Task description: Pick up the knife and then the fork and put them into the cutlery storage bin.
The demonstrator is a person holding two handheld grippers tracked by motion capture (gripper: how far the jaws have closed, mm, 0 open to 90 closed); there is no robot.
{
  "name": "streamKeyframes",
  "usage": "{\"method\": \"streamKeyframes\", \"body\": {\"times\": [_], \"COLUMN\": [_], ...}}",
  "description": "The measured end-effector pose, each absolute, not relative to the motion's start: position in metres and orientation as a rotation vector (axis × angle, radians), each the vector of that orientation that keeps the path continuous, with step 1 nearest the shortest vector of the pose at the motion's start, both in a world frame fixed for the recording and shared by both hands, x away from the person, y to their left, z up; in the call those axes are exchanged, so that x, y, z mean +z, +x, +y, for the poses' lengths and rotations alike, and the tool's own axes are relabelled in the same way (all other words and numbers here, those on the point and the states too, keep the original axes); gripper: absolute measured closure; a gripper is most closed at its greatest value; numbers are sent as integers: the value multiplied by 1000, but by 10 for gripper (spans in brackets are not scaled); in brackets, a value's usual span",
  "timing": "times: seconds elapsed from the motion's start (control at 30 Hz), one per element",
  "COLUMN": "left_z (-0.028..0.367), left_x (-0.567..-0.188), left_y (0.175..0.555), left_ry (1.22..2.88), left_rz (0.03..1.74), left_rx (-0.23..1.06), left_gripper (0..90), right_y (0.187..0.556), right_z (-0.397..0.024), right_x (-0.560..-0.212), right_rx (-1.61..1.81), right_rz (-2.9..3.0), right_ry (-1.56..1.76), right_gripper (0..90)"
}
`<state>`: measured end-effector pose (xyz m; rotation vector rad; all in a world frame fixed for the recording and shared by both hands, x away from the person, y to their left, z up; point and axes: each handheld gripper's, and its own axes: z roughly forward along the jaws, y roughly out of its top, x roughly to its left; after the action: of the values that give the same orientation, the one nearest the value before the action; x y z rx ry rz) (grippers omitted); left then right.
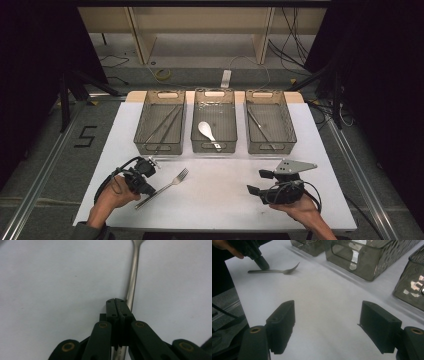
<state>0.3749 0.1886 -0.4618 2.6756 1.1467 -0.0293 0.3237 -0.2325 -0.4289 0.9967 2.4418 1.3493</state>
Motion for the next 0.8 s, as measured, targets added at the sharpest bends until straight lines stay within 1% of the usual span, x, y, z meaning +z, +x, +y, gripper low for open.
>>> {"method": "streamKeyframes", "body": {"times": [0.13, 0.2, 0.37, 0.53, 0.6, 0.67, 0.7, 0.8], "left_z": [186, 187, 182, 174, 173, 172, 171, 170], "left_x": [-462, -460, -455, -456, -457, -458, -459, -461], "left_y": [373, 374, 371, 369, 369, 369, 369, 370], "left_ry": [2675, 2679, 2659, 2669, 2678, 2676, 2681, 2696], "left_rz": [1138, 1154, 1172, 1185, 1189, 1195, 1194, 1193], "left_rx": [-49, -16, -24, -24, -31, -34, -32, -23], "left_gripper": [887, 877, 672, 574, 558, 560, 566, 622], "right_y": [324, 324, 324, 324, 324, 324, 324, 324], "right_z": [-232, -232, -232, -231, -230, -230, -231, -231], "right_x": [-429, -429, -429, -429, -430, -430, -430, -430], "right_rx": [1341, 1340, 1340, 1337, 1329, 1334, 1335, 1334], "right_rz": [2453, 2454, 2454, 2462, 2466, 2464, 2464, 2464], "right_ry": [987, 985, 984, 985, 976, 978, 980, 978], "right_gripper": [292, 292, 292, 292, 292, 292, 292, 292]}}
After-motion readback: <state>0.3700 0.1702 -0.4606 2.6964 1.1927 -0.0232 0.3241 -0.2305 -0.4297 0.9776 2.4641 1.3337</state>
